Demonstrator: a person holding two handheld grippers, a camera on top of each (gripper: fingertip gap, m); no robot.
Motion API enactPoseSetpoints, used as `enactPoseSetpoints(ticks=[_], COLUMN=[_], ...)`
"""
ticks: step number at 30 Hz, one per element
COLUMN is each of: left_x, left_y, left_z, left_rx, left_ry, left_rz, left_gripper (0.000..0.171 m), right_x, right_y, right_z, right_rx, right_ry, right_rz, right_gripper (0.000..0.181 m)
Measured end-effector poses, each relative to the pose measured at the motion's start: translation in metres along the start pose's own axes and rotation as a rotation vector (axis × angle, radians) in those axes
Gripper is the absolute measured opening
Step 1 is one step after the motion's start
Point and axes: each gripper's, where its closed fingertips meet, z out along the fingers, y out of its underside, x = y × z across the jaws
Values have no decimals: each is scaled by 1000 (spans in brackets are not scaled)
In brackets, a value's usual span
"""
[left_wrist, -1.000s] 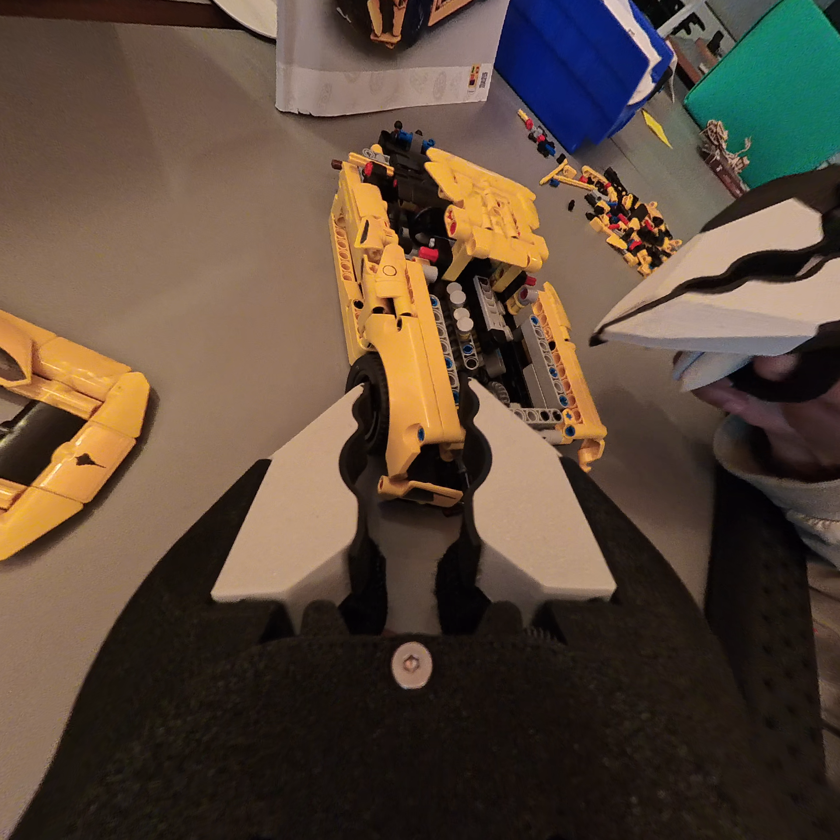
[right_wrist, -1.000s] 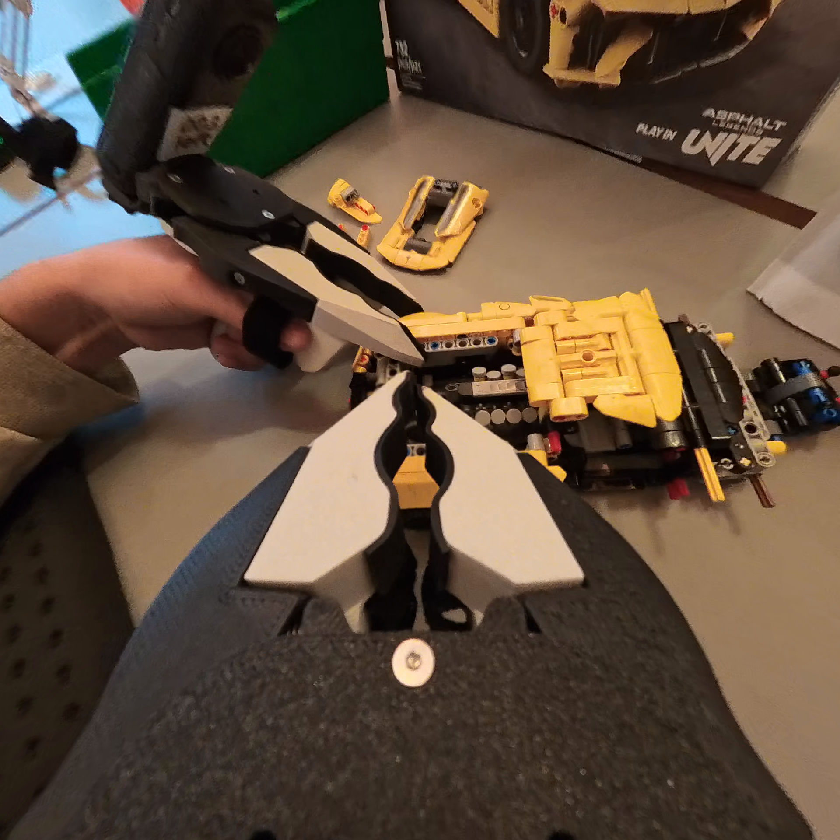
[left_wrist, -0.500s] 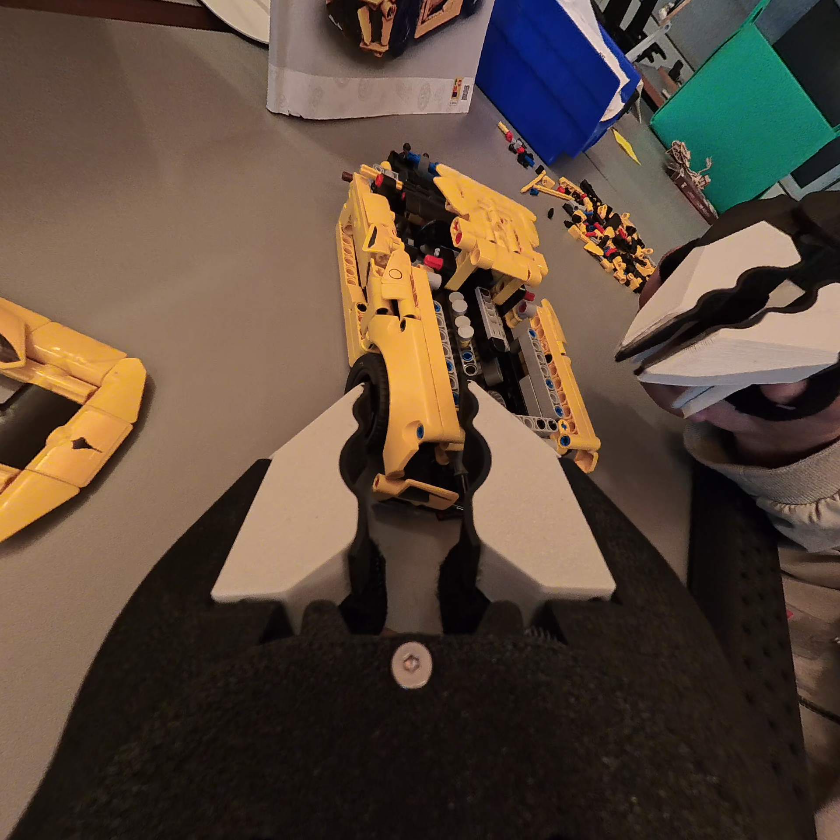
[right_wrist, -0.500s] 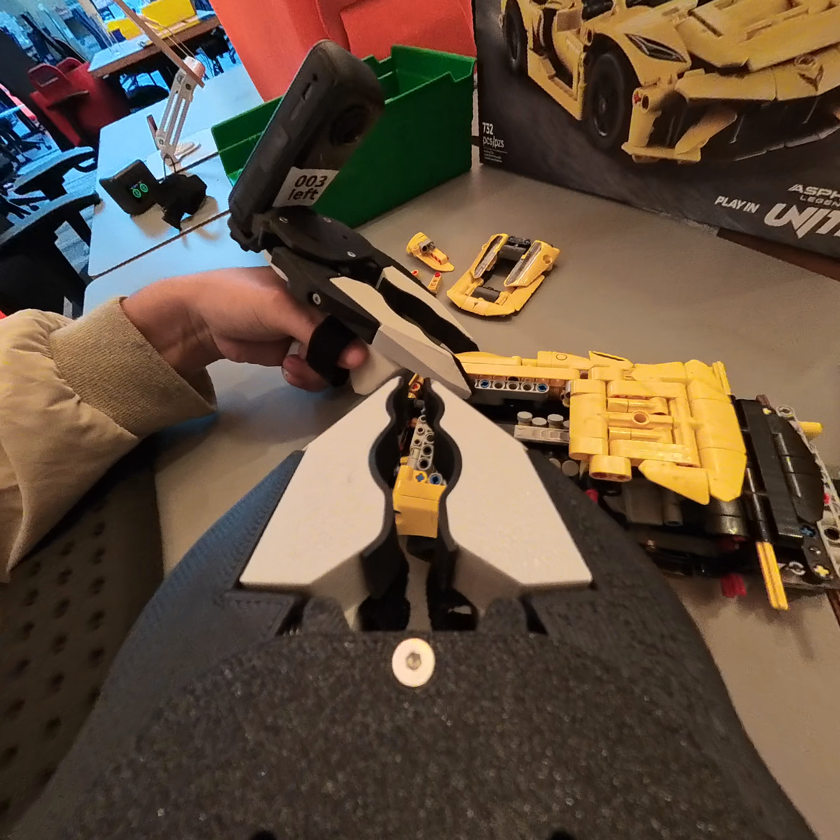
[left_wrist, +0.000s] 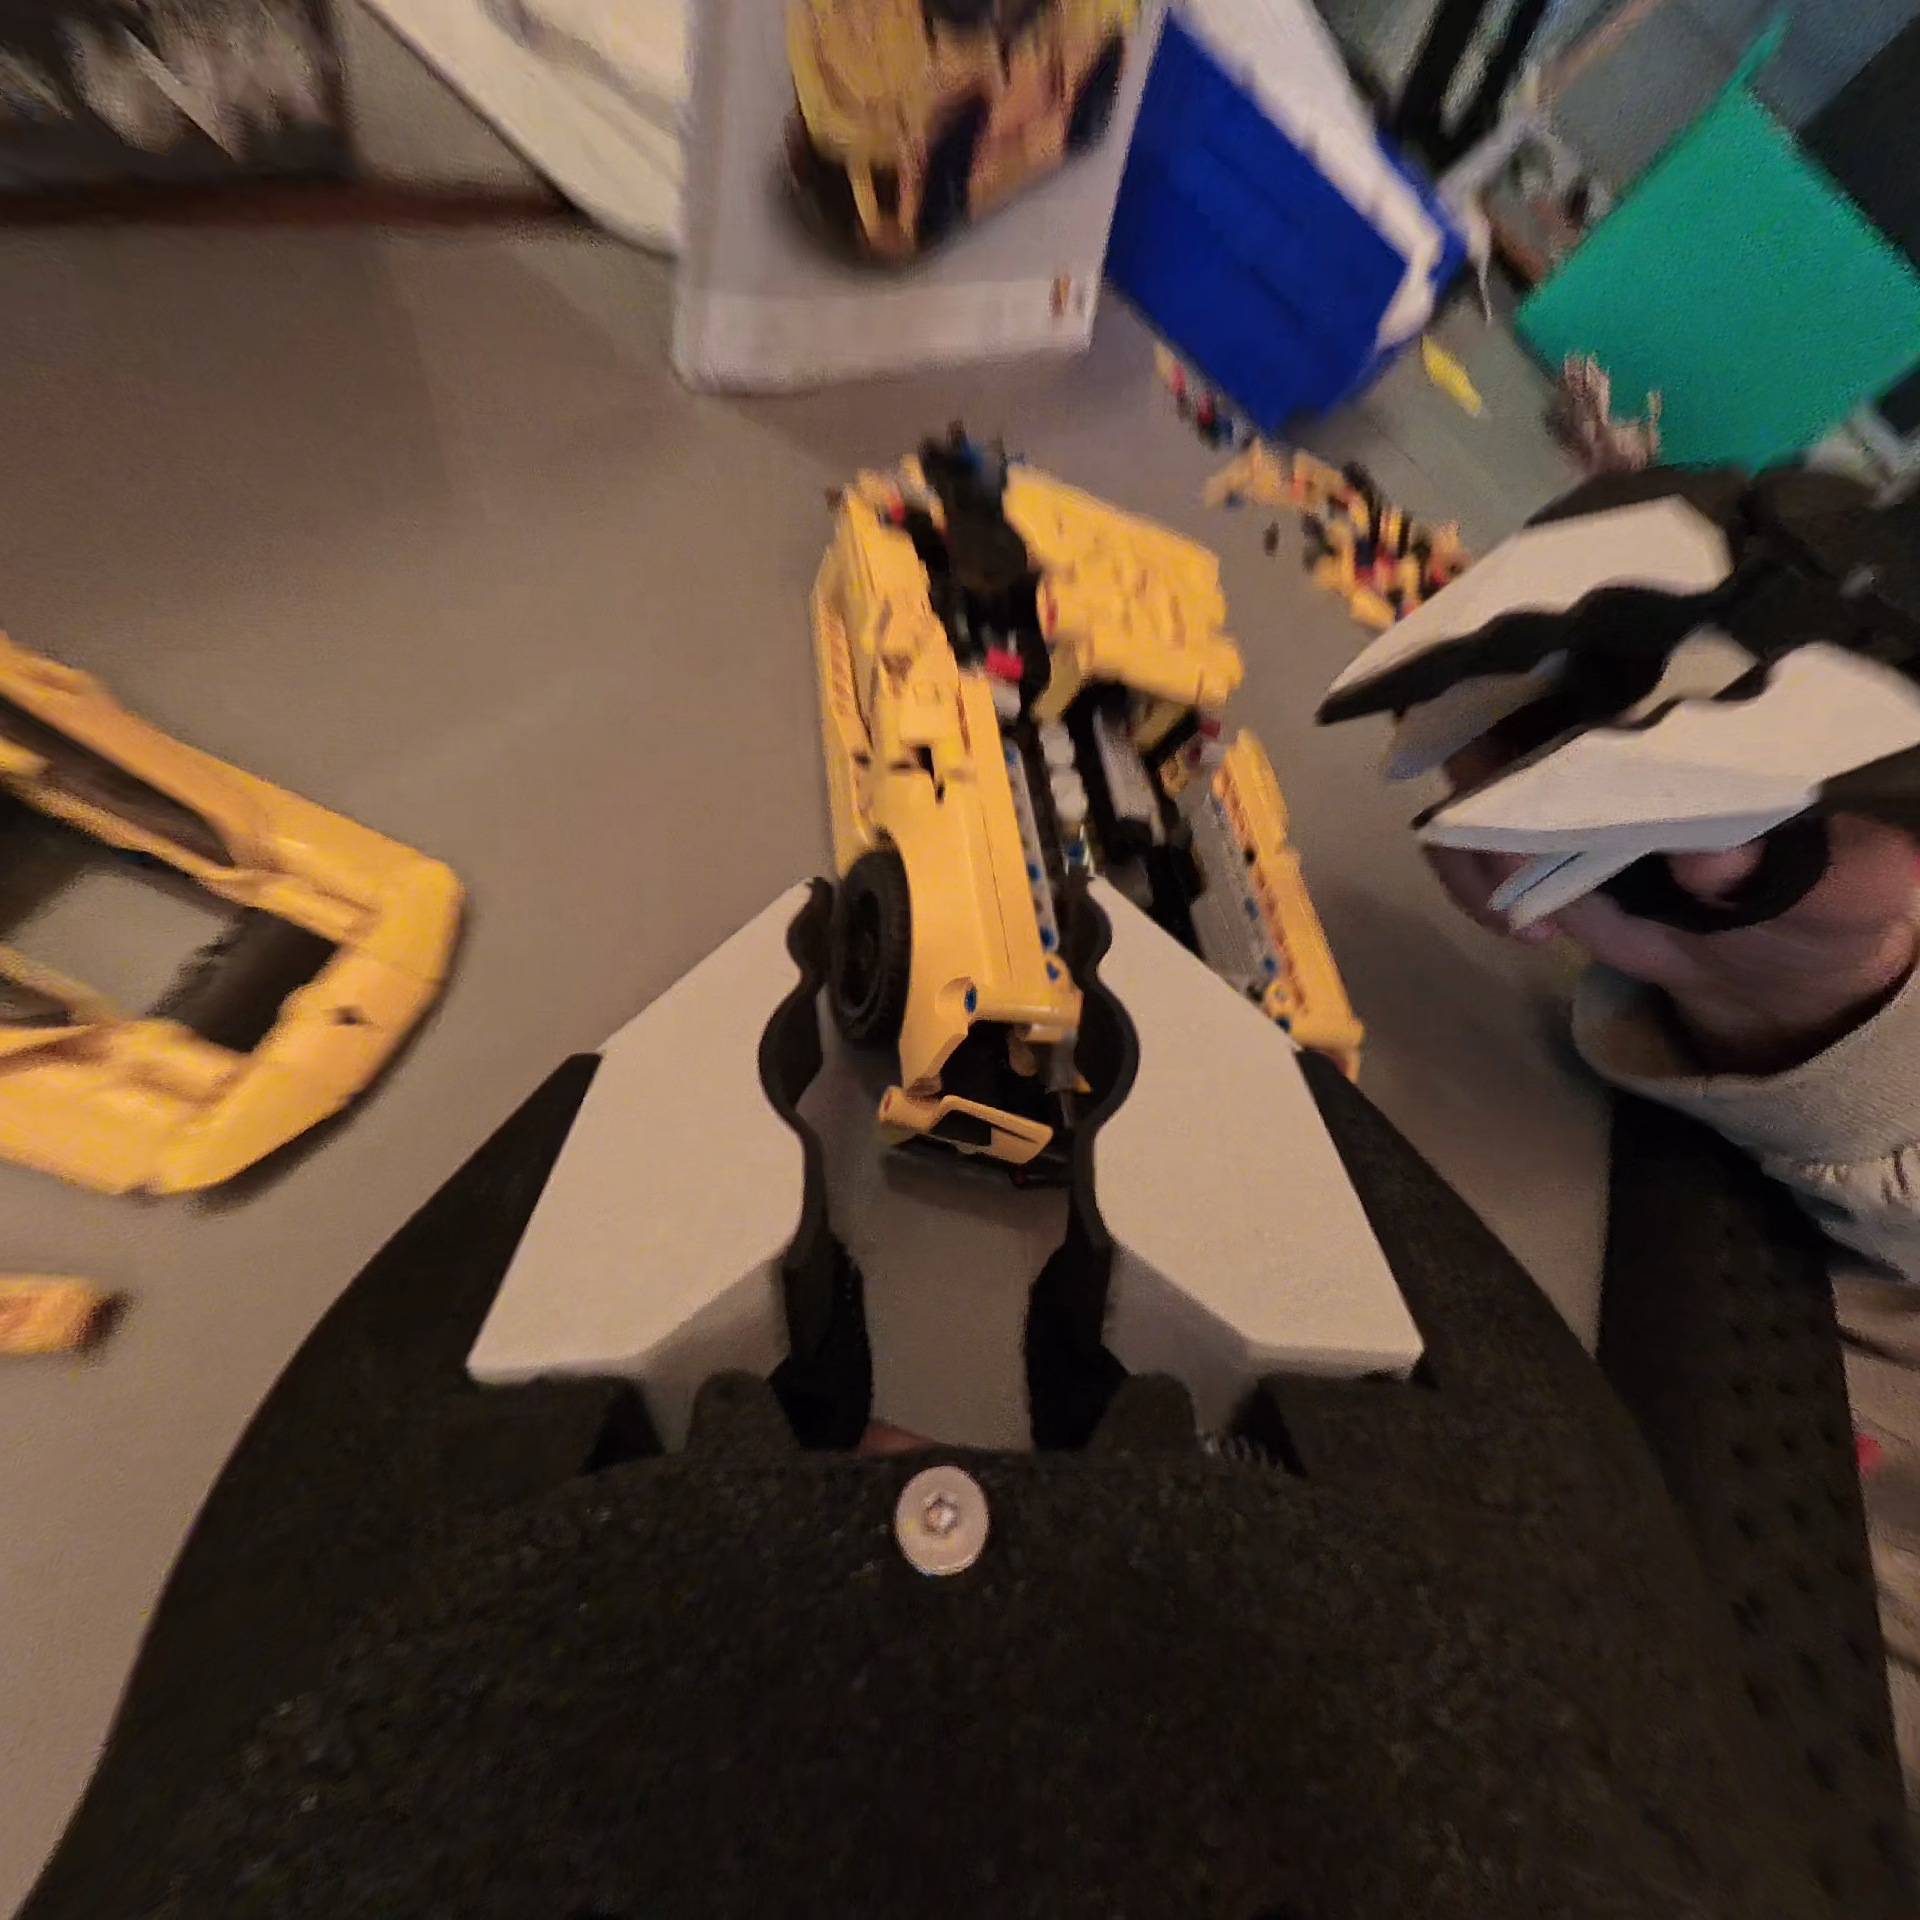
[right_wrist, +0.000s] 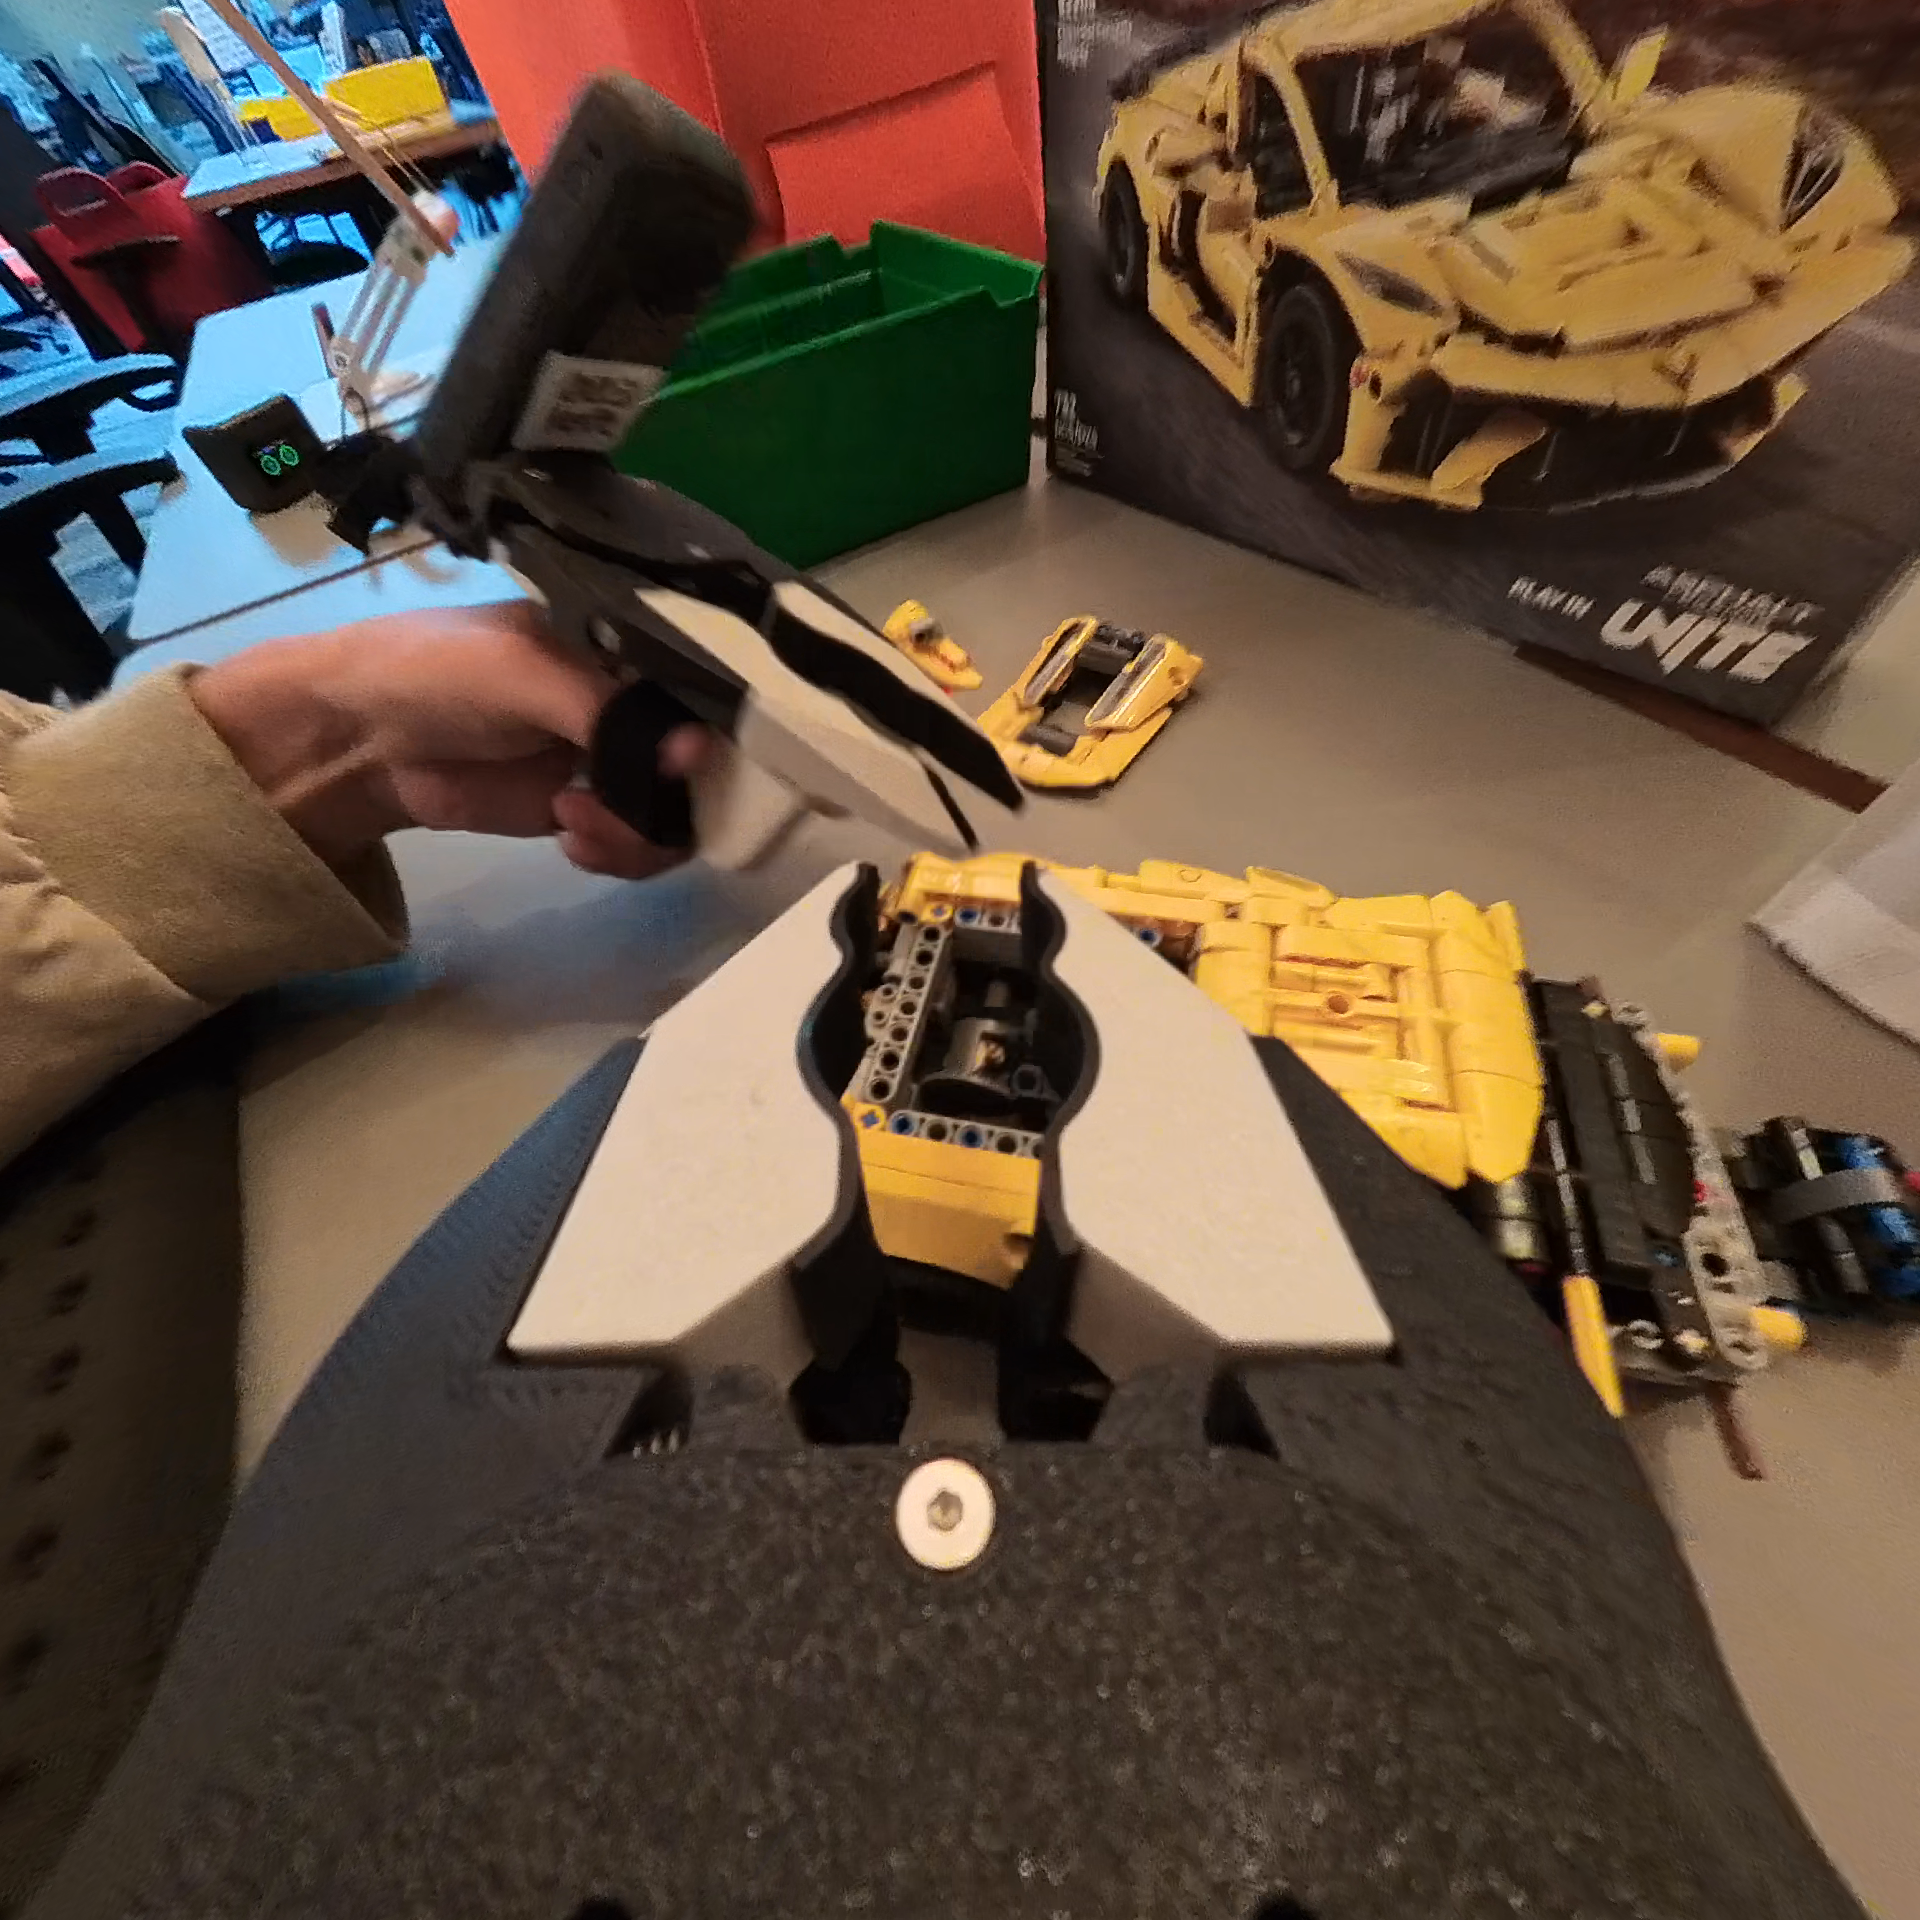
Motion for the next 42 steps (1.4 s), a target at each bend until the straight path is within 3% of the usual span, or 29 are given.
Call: enactPoseSetpoints(ticks=[2,4,7,9,12,15,17,19,22,26,28,29,31,33,35,37,39,42], left_x=[9,32,73,95,113,103,79,41,-17,-67,-91,-106,-142,-176,-206,-227,-240,-247], left_y=[-27,-36,-19,15,104,215,295,383,540,756,836,863,896,920,947,976,990,1006], left_z=[-47,-113,-225,-295,-371,-422,-440,-470,-515,-544,-553,-549,-537,-521,-511,-509,-501,-498], left_rx=[154,260,374,433,420,403,384,336,333,386,380,355,248,43,-98,-100,37,95], left_ry=[-38,-86,-251,-372,-490,-634,-718,-910,-1174,-1374,-1466,-1451,-1419,-1371,-1335,-1355,-1357,-1452], left_rz=[23,94,219,225,137,34,-43,-138,-428,-919,-1004,-1022,-959,-855,-854,-1021,-1194,-1260], left_gripper=[47,47,47,47,47,47,47,47,45,45,45,44,44,44,44,48,62,68], right_x=[4,-3,-23,-39,-77,-131,-161,-184,-205,-226,-230,-230,-232,-236,-238,-234,-235,-232], right_y=[-10,-20,-29,-25,-15,-23,-27,-29,-26,-23,-21,-20,-17,-19,-20,-16,-11,-5], right_z=[-7,-12,-16,-12,-3,9,26,54,99,145,158,162,167,166,165,168,173,180], right_rx=[71,118,180,162,85,93,79,57,7,52,82,93,126,150,183,162,141,108], right_ry=[19,-17,-59,-70,-114,-191,-216,-218,-180,-160,-153,-143,-141,-151,-152,-139,-157,-155], right_rz=[-29,-52,-146,-178,-198,-159,-148,-151,-178,-194,-194,-197,-210,-246,-251,-256,-245,-254], right_gripper=[35,46,60,67,66,53,35,29,6,0,0,0,0,0,0,0,0,0])
